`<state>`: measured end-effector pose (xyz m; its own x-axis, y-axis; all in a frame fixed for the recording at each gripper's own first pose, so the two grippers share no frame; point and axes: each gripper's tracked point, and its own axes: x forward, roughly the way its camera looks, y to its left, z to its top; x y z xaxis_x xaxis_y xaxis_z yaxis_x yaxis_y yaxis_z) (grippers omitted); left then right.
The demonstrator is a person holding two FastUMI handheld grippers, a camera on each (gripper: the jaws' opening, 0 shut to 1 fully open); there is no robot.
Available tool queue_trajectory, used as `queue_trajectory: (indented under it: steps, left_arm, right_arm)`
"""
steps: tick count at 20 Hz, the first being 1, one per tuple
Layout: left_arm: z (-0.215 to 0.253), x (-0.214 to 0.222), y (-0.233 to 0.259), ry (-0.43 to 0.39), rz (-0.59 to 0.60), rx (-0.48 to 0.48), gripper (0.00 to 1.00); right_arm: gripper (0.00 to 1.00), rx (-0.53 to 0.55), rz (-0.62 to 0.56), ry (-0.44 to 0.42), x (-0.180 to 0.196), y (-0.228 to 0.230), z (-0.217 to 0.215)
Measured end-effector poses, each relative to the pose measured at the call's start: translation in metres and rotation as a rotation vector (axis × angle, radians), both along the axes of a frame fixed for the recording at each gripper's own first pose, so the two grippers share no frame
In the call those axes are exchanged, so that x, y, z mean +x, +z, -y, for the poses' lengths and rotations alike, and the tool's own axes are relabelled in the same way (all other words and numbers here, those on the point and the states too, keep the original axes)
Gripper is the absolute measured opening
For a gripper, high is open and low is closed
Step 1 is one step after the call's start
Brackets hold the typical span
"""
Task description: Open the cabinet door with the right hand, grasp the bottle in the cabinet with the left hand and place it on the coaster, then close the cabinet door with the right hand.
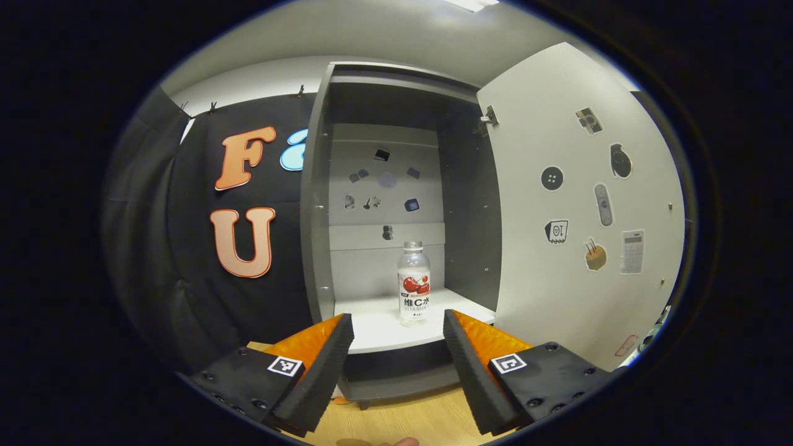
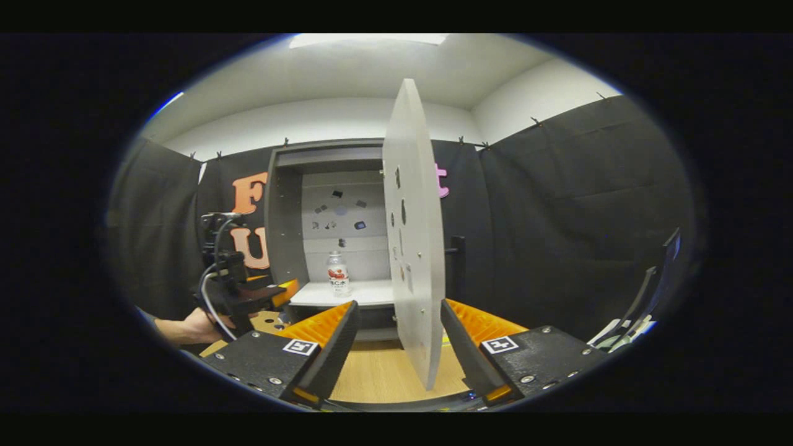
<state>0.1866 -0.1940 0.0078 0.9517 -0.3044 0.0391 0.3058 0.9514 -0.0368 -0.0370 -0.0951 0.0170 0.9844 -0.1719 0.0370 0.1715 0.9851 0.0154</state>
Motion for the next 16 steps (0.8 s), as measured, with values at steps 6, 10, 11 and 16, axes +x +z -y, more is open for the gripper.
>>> queue_trajectory:
  steps: [6, 10, 11, 16]
  left_arm:
    - [0.040, 0.075, -0.005, -0.024, 0.009, 0.006, 0.95]
    - [0.058, 0.118, -0.005, -0.014, 0.038, 0.025, 0.95]
    - [0.061, 0.125, -0.006, -0.010, 0.043, 0.033, 0.95]
    - [0.078, 0.160, -0.016, 0.000, 0.024, 0.027, 0.95]
  right_arm:
    - [0.82, 0.005, -0.031, 0.004, 0.016, -0.011, -0.018]
    - [0.82, 0.011, -0.039, -0.009, 0.024, -0.012, -0.014]
    - [0.82, 0.013, -0.036, -0.010, 0.027, -0.012, -0.013]
    - [0.82, 0.027, -0.039, -0.020, 0.036, -0.010, -0.001]
